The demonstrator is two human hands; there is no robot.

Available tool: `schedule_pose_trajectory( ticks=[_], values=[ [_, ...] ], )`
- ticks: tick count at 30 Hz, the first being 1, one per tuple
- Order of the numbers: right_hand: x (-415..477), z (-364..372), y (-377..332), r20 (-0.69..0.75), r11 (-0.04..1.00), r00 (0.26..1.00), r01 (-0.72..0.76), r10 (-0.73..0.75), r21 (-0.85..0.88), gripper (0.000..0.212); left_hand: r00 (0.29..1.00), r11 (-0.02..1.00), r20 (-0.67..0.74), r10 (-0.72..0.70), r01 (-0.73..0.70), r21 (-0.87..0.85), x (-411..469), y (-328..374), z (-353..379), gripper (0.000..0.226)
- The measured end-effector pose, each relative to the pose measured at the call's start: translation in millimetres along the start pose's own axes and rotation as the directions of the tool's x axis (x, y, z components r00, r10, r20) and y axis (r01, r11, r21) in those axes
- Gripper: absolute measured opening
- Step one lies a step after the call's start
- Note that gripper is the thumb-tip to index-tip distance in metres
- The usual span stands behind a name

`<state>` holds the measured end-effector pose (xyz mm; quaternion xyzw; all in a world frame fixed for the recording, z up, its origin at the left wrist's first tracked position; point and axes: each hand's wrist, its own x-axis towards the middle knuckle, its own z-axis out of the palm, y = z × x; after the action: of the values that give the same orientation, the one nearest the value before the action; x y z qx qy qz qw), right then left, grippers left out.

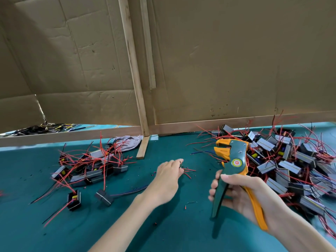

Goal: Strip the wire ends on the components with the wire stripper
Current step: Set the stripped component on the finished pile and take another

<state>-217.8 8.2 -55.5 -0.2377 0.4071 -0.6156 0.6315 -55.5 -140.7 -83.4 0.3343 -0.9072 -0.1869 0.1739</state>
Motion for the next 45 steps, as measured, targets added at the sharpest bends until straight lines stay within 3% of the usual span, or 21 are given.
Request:
schedule_pose_trajectory(
  ticks=[3,7,11,16,20,25,33,45],
  values=[
    [-1.4,0.8,-0.2,-0.021,1.000,1.000,-0.010,0.010,-0.007,0.040,0.997,0.996,-0.054,0.050,-0.054,-0.066,-1.1,-3.2,2.8,0.055],
    [-5.1,6.4,-2.2,-0.034,1.000,0.999,-0.017,0.016,-0.024,0.030,0.956,0.940,-0.285,-0.067,-0.035,-0.339,-1.9,2.6,-7.2,0.036],
    [-7.0,9.5,-1.6,-0.012,0.998,1.000,-0.011,0.011,-0.060,0.033,0.924,0.831,-0.345,-0.164,-0.059,-0.553,-3.8,11.1,-24.2,0.020],
    [-10.9,11.8,-1.3,0.089,0.994,0.996,0.000,0.010,-0.105,0.037,0.939,0.807,-0.332,-0.091,-0.126,-0.577,-6.4,27.5,-47.3,0.020],
    [-12.4,13.8,-0.2,0.138,0.989,0.990,0.004,0.017,-0.149,0.037,0.930,0.875,-0.355,0.095,-0.248,-0.416,-10.3,40.8,-64.4,0.013],
    [-15.9,17.9,0.7,0.184,0.986,0.983,0.006,0.025,-0.164,0.035,0.910,0.908,-0.335,0.246,-0.337,-0.248,-16.9,51.8,-76.0,0.018],
    [-17.7,17.1,-2.8,0.295,0.984,0.955,0.028,0.025,-0.174,0.027,0.965,0.817,-0.226,0.135,-0.237,-0.525,-19.7,54.7,-82.0,0.015],
    [-24.2,17.8,-1.9,0.384,0.956,0.922,0.067,0.050,-0.286,0.037,0.985,0.803,0.036,0.171,-0.119,-0.584,-24.1,52.6,-98.3,0.011]
  ],
)
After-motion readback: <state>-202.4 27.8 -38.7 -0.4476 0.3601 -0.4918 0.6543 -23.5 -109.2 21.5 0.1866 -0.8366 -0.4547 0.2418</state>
